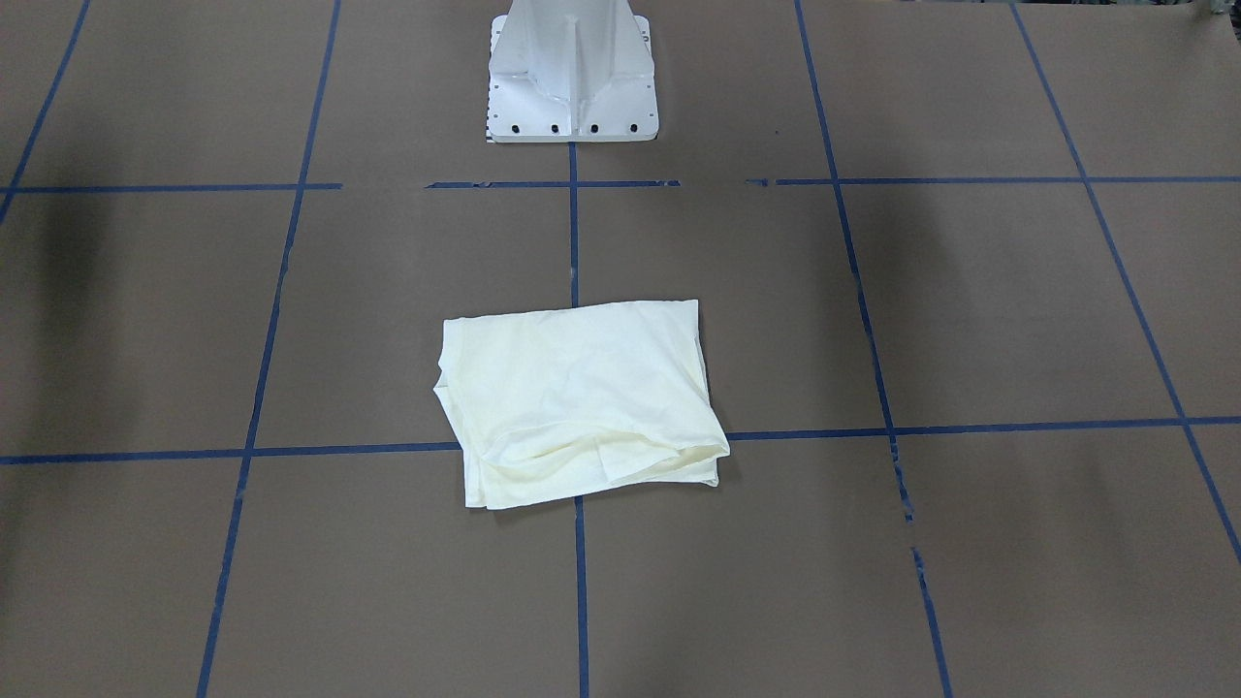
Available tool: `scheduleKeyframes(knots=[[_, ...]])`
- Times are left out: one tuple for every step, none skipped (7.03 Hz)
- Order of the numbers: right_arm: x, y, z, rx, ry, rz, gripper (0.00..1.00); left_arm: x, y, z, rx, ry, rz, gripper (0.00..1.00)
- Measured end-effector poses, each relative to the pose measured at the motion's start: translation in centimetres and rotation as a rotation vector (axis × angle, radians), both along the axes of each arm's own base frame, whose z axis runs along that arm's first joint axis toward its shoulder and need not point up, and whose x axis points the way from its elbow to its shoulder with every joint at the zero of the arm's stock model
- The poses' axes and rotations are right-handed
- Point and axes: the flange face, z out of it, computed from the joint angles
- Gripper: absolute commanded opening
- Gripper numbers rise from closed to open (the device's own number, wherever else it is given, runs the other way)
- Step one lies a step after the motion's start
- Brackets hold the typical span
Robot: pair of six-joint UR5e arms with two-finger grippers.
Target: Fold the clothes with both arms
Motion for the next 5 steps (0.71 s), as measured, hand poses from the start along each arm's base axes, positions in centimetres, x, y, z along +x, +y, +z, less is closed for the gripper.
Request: scheduleKeyframes(knots=[[0.0, 0.0, -0.04, 0.001, 0.0, 0.0, 1.0, -0.05, 0.02, 0.09, 0.002, -0.002, -0.002, 1.0], [0.0, -0.01, -0.07, 0.003, -0.001, 0.0, 1.0, -0.1, 0.03, 0.21, 0.002, -0.007, -0.003, 1.0], [-0.01, -0.02, -0.1, 0.005, -0.001, 0.0, 1.0, -0.23, 0.01, 0.27, 0.004, -0.025, -0.005, 1.0], [-0.01, -0.03, -0.15, 0.007, -0.002, 0.0, 1.0, -0.41, -0.04, 0.24, 0.009, -0.05, -0.007, 1.0], [-0.01, -0.03, -0.19, 0.008, -0.002, 0.0, 1.0, -0.5, -0.23, 0.06, 0.016, -0.064, -0.008, 1.0]])
